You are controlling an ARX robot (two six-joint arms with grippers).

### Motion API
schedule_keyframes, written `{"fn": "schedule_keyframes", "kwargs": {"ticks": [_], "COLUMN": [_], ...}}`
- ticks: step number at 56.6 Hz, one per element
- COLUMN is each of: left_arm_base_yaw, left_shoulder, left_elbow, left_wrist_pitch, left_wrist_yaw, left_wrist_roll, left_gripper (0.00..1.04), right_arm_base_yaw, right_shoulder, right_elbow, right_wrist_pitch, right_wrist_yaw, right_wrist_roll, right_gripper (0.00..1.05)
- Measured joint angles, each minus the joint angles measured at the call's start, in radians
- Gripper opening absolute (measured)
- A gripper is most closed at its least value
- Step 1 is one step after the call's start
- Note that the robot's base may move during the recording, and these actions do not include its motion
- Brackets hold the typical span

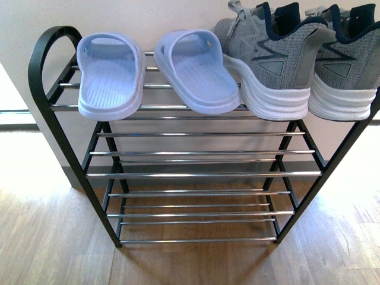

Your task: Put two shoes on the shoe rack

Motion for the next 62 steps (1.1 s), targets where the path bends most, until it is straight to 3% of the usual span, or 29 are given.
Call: {"fn": "schedule_keyframes", "kwargs": {"ticks": [10,14,19,25,39,55,59,62], "left_arm_base_yaw": [0.014,0.059,0.106,0.181,0.277,0.355,0.426,0.457], "left_shoulder": [-0.087,-0.111,-0.165,-0.25,-0.379,-0.52,-0.56,-0.591], "left_elbow": [-0.075,-0.164,-0.248,-0.332,-0.43,-0.497,-0.511,-0.52], "left_wrist_pitch": [0.042,0.256,0.365,0.373,0.341,0.267,0.239,0.217], "left_wrist_yaw": [0.018,0.19,0.283,0.345,0.444,0.52,0.612,0.615], "left_wrist_roll": [-0.039,0.104,0.237,0.322,0.351,0.358,0.359,0.359], "left_gripper": [0.95,0.82,0.67,0.44,0.01,0.01,0.01,0.01], "right_arm_base_yaw": [0.0,0.0,0.0,0.0,0.0,0.0,0.0,0.0], "right_shoulder": [0.0,0.0,0.0,0.0,0.0,0.0,0.0,0.0], "right_elbow": [0.0,0.0,0.0,0.0,0.0,0.0,0.0,0.0], "right_wrist_pitch": [0.0,0.0,0.0,0.0,0.0,0.0,0.0,0.0], "right_wrist_yaw": [-0.001,-0.001,-0.002,-0.002,-0.002,-0.002,-0.002,-0.001], "right_wrist_roll": [0.0,0.0,0.0,0.0,0.0,0.0,0.0,0.0], "right_gripper": [0.96,0.96,0.96,0.96,0.96,0.96,0.96,0.96]}}
